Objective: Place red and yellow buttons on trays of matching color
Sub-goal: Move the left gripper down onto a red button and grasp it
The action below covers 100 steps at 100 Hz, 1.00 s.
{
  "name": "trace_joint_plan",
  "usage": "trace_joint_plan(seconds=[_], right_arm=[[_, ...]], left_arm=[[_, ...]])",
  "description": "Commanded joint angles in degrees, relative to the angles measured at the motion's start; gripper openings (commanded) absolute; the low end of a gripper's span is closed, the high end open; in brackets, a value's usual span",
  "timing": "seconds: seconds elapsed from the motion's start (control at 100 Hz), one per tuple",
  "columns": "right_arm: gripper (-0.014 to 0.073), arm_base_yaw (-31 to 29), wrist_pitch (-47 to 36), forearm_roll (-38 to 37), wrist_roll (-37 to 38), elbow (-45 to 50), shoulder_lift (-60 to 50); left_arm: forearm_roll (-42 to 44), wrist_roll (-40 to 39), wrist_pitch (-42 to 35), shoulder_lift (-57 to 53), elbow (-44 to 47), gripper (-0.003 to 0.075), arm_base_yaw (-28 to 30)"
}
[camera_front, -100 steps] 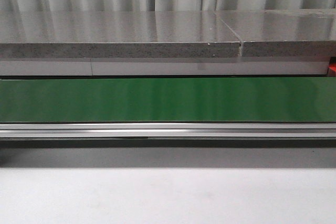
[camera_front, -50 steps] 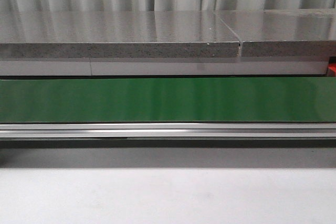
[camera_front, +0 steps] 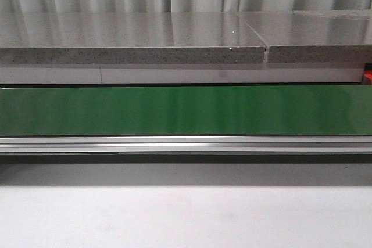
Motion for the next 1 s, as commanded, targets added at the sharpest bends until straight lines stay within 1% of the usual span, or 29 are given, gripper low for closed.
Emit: trace_joint_plan(seconds=[0.0, 0.12, 0.33, 0.56, 0.63, 0.67, 0.72, 0.75, 0.77, 0.8, 0.81, 0.82, 0.84, 0.85, 0.89, 0.94, 0.96, 0.99], right_arm=[[-0.0067, 0.24, -4.71, -0.5, -0.22, -0.82, -1.11], [-0.0067, 0.24, -4.71, -0.5, -0.22, -0.82, -1.11], [-0.0067, 0.24, -4.71, -0.5, -0.22, -0.82, -1.11], [-0.0067, 0.24, -4.71, -0.5, -0.22, -0.82, -1.11], [-0.0067, 0.24, -4.71, -0.5, -0.22, -0.82, -1.11], [-0.0067, 0.24, -4.71, -0.5, -0.22, -0.82, -1.11], [-0.0067, 0.24, -4.71, -0.5, -0.22, -0.82, -1.11], [-0.0067, 0.24, -4.71, -0.5, -0.22, -0.82, -1.11], [-0.0067, 0.24, -4.71, -0.5, -0.22, -0.82, -1.11], [-0.0067, 0.24, -4.71, -0.5, -0.22, -0.82, -1.11], [-0.0067, 0.24, -4.71, -0.5, -0.22, -0.82, -1.11], [-0.0067, 0.24, -4.71, -0.5, -0.22, -0.82, -1.11], [-0.0067, 0.24, -4.71, -0.5, -0.22, -0.82, -1.11], [-0.0067, 0.24, -4.71, -0.5, -0.22, -0.82, -1.11], [-0.0067, 0.24, -4.71, -0.5, -0.22, -0.82, -1.11], [-0.0067, 0.24, -4.71, -0.5, -0.22, -0.82, -1.11], [-0.0067, 0.24, -4.71, -0.5, -0.22, -0.82, -1.11], [-0.0067, 0.24, -4.71, -0.5, -0.22, -0.82, -1.11]], left_arm=[[-0.45, -0.4, 2.62, 5.58, -5.81, -0.0019, -0.39], [-0.75, -0.4, 7.07, 11.42, -9.14, -0.0019, -0.39], [-1.44, -0.4, 6.81, 17.0, -9.29, -0.0019, -0.39], [-1.44, -0.4, 7.95, 19.89, -9.29, -0.0016, -0.39], [-1.44, -0.4, 8.18, 20.24, -9.29, 0.0017, -0.39], [-1.44, -0.4, 8.18, 20.24, -9.29, 0.0066, -0.39], [-1.44, -0.4, 8.32, 20.24, -9.29, 0.0151, -0.39], [-1.44, -0.4, 8.42, 20.24, -9.29, 0.0228, -0.39], [-1.44, -0.4, 8.42, 20.24, -9.29, 0.0262, -0.39], [-1.44, -0.4, 8.43, 20.24, -9.29, 0.0356, -0.39], [-1.44, -0.4, 8.43, 20.24, -9.29, 0.0375, -0.39], [-1.44, -0.4, 8.55, 20.24, -9.29, 0.0413, -0.39], [-1.44, -0.4, 8.55, 20.24, -9.29, 0.0452, -0.39], [-1.44, -0.4, 8.55, 20.24, -9.29, 0.049, -0.39], [-1.54, -0.4, 8.44, 20.24, -9.18, 0.0591, -0.39], [-1.48, -0.4, 8.43, 20.24, -9.09, 0.0676, -0.39], [-1.48, -0.4, 8.43, 20.24, -9.09, 0.0699, -0.39], [-1.48, -0.53, 8.54, 20.24, -9.09, 0.0709, -0.39]])
